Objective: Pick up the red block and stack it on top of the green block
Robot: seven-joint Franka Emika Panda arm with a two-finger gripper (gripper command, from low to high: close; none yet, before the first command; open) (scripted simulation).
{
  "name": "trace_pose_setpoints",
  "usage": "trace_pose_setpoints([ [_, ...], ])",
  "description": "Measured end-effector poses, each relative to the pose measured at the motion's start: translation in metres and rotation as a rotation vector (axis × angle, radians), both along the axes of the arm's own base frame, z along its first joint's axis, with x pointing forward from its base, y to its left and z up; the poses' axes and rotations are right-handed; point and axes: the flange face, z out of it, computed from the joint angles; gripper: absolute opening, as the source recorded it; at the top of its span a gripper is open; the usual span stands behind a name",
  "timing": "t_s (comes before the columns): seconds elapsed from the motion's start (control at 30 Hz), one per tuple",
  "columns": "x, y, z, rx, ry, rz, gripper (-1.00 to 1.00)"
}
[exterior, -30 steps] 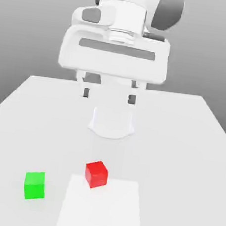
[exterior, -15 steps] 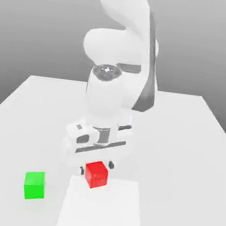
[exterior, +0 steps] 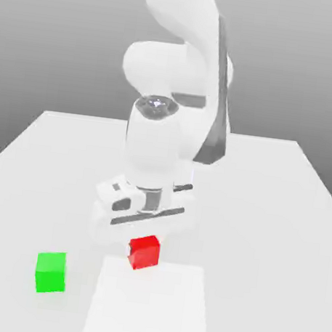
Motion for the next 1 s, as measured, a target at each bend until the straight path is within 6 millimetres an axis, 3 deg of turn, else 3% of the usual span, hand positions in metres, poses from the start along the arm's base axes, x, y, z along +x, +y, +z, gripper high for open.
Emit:
trace_pose_setpoints([
  [0.17,-0.002,-0.002,0.025,0.006,0.002,-0.013,-1.0],
  [0.27,0.011,-0.02,0.034,0.018,-0.002,-0.113,-1.0],
  [0.47,0.037,-0.075,0.048,0.03,-0.005,-0.364,-1.0],
  [0.67,0.046,-0.15,0.061,0.013,0.0,-0.641,-1.0],
  [0.73,0.047,-0.162,0.052,0.008,0.0,-0.686,-1.0],
  [0.87,0.051,-0.16,0.01,0.006,0.001,-0.681,-1.0],
  [0.9,0.05,-0.16,0.002,0.005,0.001,-0.681,1.0],
  [1.0,0.05,-0.16,0.002,0.005,0.001,-0.681,1.0],
])
